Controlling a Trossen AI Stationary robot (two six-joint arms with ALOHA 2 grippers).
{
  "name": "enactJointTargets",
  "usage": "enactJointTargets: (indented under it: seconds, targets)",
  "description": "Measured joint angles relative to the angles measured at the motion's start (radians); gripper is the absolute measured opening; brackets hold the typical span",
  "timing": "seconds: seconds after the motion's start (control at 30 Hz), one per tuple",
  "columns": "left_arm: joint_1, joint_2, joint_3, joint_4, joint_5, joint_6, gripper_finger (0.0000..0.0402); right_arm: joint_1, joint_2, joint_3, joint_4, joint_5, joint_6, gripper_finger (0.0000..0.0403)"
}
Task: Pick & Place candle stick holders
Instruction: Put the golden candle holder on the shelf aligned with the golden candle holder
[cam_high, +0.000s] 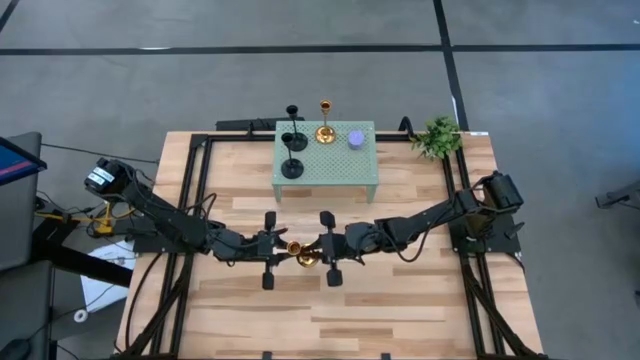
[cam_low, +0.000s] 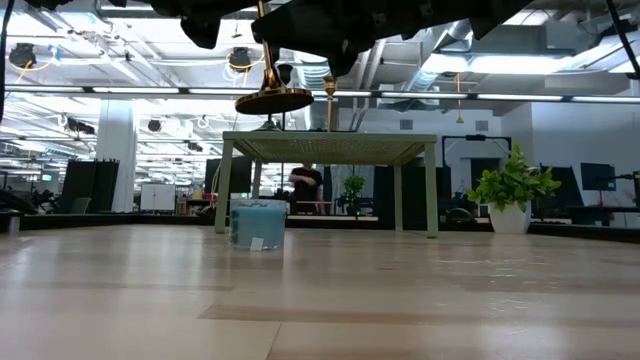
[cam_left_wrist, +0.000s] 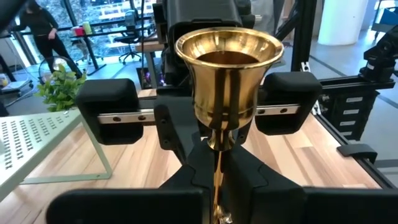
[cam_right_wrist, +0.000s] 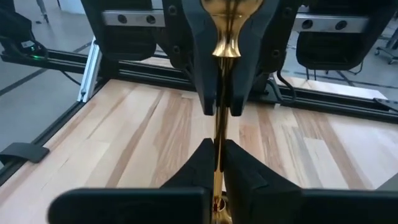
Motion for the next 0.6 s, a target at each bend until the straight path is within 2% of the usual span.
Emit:
enactJointTargets:
  seconds: [0.13,0.37,0.6]
  targets:
    - [0.0,0.0,0.0,0.001,-0.004,0.001,0.0022,0.0,0.0,0.0,0.001,0.02,-0.003,0.0008]
    - [-0.007,-0.002,0.0,0.01,-0.009,0.051,0.0084,-0.003,0.0,0.0,0.006,0.055,-0.033,0.0004]
    - [-0.036,-0.02,-0.002,-0.001,-0.024,0.083,0.0092,-0.016,-0.001,0.001,0.01,0.053,-0.034,0.0002]
